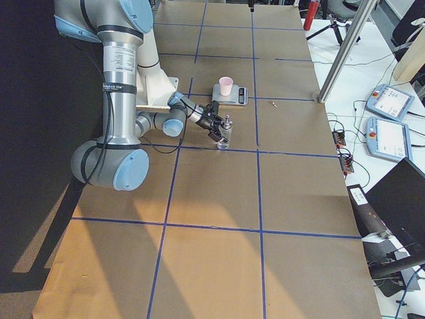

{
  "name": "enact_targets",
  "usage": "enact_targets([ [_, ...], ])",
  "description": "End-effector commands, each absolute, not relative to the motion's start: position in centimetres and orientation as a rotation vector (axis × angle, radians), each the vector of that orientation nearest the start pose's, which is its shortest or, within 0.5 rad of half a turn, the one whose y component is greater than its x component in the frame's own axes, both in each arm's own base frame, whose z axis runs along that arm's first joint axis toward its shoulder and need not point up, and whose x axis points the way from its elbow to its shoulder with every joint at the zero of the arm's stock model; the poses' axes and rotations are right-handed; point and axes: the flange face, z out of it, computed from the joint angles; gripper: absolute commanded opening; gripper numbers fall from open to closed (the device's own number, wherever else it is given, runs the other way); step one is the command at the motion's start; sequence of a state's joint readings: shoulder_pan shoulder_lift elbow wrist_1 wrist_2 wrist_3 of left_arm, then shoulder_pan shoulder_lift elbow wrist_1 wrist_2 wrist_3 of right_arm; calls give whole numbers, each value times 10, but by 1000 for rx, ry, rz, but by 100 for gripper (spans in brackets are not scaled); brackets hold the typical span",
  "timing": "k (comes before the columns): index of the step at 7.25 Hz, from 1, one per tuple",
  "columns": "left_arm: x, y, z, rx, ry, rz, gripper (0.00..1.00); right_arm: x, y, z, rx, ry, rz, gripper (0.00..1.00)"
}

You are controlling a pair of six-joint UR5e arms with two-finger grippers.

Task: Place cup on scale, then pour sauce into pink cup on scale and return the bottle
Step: 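Lift the glass dispenser with the right gripper and move it toward the scale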

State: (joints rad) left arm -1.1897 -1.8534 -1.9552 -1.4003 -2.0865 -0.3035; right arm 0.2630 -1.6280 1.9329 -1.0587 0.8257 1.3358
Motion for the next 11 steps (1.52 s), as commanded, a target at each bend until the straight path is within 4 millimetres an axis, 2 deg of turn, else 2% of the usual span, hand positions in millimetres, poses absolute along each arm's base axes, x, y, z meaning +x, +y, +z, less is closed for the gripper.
enact_targets([
  [1, 129, -548, 358, 280, 645, 196, 100, -395, -331, 428, 893, -594, 262, 0],
  [2, 130, -548, 359, 274, 647, 196, 100, -385, -347, 417, 874, -620, 268, 0],
  [3, 130, -549, 360, 273, 647, 196, 100, -365, -361, 396, 867, -641, 251, 0],
  [4, 130, -548, 362, 269, 647, 195, 100, -347, -371, 377, 899, -623, 157, 0],
  [5, 130, -548, 362, 269, 648, 195, 100, -338, -388, 348, 910, -642, 120, 0],
  [6, 130, -548, 362, 271, 649, 197, 100, -331, -402, 331, 871, -656, 43, 0],
  [7, 130, -549, 363, 268, 648, 198, 100, -341, -410, 306, 919, -640, -33, 0],
  [8, 130, -549, 365, 268, 647, 202, 100, -345, -412, 302, 972, -574, -123, 0],
  [9, 130, -549, 365, 269, 646, 203, 100, -353, -404, 300, 1058, -454, -218, 0],
  [10, 128, -548, 368, 268, 645, 203, 100, -388, -385, 309, 1089, -308, -352, 0],
  [11, 126, -548, 369, 269, 643, 204, 100, -428, -374, 295, 1144, -97, -410, 0],
])
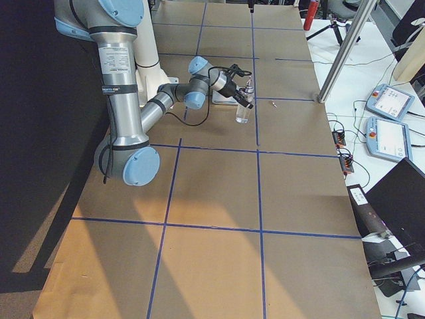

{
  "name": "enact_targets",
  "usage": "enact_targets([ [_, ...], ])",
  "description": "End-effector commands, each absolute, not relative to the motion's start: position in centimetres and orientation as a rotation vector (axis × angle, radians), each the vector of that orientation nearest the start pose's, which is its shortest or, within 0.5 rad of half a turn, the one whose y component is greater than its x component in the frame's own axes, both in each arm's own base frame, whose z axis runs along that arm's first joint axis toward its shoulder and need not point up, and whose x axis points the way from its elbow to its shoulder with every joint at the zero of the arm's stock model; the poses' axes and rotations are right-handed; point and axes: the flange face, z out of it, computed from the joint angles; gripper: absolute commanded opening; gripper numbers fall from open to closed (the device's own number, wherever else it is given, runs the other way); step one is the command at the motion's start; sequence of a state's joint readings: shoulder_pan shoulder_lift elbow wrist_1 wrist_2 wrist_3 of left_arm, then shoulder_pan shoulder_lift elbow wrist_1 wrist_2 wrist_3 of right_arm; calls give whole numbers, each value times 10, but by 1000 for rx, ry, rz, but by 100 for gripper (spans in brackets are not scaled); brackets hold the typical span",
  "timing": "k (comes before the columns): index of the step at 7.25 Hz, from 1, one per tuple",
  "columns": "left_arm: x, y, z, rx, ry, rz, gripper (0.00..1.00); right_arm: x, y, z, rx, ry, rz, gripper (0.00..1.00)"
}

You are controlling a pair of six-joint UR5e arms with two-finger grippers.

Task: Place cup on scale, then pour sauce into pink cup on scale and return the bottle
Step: 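Lift the glass dispenser with the right gripper and move it toward the scale, then tilt the dispenser spout over the pink cup with the right gripper to pour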

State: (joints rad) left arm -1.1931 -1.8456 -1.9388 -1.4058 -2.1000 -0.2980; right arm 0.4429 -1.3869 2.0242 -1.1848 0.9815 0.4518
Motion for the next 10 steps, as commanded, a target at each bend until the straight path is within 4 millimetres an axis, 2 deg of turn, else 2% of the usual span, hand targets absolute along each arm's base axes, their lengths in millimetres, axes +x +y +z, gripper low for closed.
enact_targets([
  [1, 125, -548, 369, 269, 642, 203, 100, -463, -369, 272, 1146, 74, -461, 0],
  [2, 125, -548, 371, 266, 642, 203, 100, -479, -356, 266, 1132, 114, -514, 0],
  [4, 126, -550, 374, 261, 638, 201, 100, -499, -335, 271, 1179, 218, -571, 0],
  [6, 126, -551, 376, 257, 637, 201, 100, -515, -331, 282, 1188, 303, -615, 0],
  [8, 126, -551, 377, 256, 639, 200, 100, -541, -335, 272, 1205, 412, -631, 0],
  [10, 127, -555, 381, 265, 639, 200, 100, -546, -335, 265, 1190, 572, -733, 0],
])
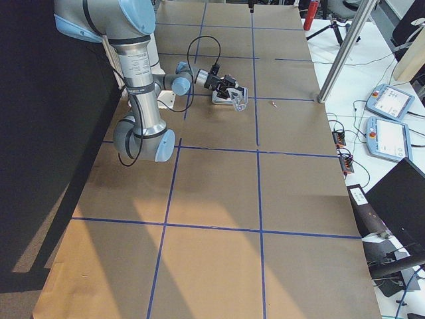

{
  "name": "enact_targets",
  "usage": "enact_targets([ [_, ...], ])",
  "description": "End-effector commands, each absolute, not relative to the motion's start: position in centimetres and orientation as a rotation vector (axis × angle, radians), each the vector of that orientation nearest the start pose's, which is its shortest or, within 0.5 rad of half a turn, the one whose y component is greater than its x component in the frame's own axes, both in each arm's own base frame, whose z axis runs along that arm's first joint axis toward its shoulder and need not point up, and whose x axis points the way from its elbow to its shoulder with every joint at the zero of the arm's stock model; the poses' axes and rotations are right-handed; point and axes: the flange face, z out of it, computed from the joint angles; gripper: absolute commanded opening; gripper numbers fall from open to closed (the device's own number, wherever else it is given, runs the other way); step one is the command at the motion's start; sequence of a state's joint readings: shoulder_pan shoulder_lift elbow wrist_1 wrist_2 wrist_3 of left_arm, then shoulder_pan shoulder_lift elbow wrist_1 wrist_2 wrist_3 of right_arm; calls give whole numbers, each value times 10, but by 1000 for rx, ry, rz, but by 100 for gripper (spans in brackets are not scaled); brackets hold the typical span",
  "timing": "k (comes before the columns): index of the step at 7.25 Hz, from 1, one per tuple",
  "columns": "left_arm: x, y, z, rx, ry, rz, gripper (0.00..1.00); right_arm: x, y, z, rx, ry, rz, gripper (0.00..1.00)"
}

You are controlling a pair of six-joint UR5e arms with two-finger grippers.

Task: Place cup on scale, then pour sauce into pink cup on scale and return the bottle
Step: 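Tilt the dispenser spout over the pink cup with the right gripper to pour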

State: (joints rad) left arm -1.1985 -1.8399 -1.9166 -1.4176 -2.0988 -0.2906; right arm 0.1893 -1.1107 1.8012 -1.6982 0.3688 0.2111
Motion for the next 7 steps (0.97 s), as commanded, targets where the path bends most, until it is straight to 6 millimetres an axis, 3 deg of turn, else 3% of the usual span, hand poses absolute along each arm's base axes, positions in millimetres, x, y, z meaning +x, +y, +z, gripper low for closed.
enact_targets([
  [1, 127, -555, 380, 267, 640, 201, 100, -548, -336, 258, 1169, 671, -816, 0],
  [7, 126, -555, 380, 266, 641, 198, 100, -537, -344, 246, 1116, 936, -997, 0],
])
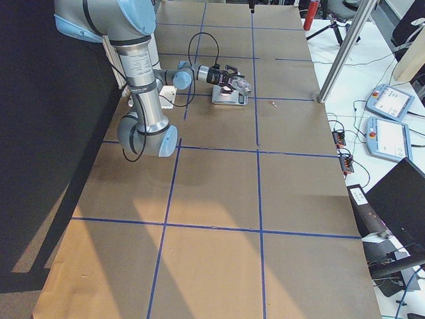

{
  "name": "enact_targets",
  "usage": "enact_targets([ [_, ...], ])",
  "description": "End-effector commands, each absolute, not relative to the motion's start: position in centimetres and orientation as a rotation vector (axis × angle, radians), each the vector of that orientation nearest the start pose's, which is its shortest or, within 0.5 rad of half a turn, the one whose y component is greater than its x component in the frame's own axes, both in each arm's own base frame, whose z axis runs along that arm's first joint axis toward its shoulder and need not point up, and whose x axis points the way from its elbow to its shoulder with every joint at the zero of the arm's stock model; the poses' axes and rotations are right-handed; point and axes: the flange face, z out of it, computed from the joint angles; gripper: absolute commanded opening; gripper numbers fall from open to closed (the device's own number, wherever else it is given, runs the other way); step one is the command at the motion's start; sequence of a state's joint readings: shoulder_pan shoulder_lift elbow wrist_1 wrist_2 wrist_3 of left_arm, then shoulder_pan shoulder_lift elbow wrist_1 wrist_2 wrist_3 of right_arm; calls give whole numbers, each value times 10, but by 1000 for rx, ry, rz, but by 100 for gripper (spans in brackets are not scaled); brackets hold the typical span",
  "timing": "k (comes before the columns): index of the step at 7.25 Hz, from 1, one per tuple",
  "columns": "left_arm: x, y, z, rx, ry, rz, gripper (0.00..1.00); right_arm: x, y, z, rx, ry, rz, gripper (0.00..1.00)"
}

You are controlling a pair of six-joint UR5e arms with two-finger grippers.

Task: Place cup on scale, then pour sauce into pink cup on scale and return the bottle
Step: 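Tilt the dispenser spout over the pink cup with the right gripper to pour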

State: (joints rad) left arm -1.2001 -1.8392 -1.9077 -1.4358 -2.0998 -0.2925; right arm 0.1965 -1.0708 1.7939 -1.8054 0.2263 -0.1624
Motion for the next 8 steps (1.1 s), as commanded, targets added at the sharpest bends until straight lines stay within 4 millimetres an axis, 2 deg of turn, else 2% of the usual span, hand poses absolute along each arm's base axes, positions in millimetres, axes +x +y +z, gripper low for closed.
enact_targets([
  [1, 126, -555, 379, 268, 642, 199, 100, -536, -344, 247, 1114, 936, -999, 0],
  [3, 124, -556, 379, 269, 641, 194, 100, -531, -341, 241, 1132, 875, -972, 0],
  [5, 123, -556, 379, 270, 641, 193, 100, -533, -337, 254, 1180, 719, -874, 0],
  [8, 123, -557, 378, 272, 642, 192, 100, -542, -324, 257, 1223, 476, -687, 0],
])
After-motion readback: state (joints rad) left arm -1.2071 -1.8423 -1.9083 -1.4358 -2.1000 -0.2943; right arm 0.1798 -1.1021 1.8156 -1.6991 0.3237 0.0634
